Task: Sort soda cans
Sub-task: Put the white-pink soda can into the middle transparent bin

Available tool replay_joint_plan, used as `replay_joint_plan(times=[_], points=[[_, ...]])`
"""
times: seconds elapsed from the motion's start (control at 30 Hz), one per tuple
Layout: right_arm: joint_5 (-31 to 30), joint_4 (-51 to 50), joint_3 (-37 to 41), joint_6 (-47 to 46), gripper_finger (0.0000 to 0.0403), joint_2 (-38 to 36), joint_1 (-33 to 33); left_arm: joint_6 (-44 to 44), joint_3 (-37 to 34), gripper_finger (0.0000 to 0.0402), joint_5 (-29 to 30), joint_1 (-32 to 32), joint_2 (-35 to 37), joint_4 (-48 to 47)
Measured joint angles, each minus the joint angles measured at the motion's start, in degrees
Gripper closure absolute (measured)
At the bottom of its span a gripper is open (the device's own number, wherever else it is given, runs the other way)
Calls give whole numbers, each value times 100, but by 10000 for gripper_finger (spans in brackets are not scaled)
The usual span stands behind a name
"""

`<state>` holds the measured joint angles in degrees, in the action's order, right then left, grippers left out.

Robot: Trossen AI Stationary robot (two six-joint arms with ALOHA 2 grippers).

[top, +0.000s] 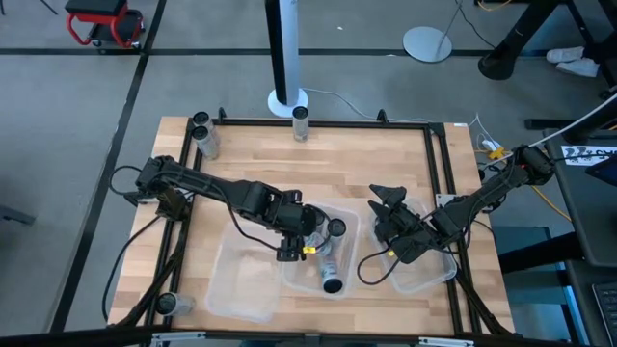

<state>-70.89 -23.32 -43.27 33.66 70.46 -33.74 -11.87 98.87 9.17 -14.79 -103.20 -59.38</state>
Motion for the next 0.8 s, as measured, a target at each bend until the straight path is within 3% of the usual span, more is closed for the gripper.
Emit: replay_joint_plan(times=[0.5,0.8], points=[[0,99,0,183,31,0,0,6,17,148,7,-15,-5,-92],[-52,347,0,397,31,-2,0,39,560,148,116,-227,107,-663]])
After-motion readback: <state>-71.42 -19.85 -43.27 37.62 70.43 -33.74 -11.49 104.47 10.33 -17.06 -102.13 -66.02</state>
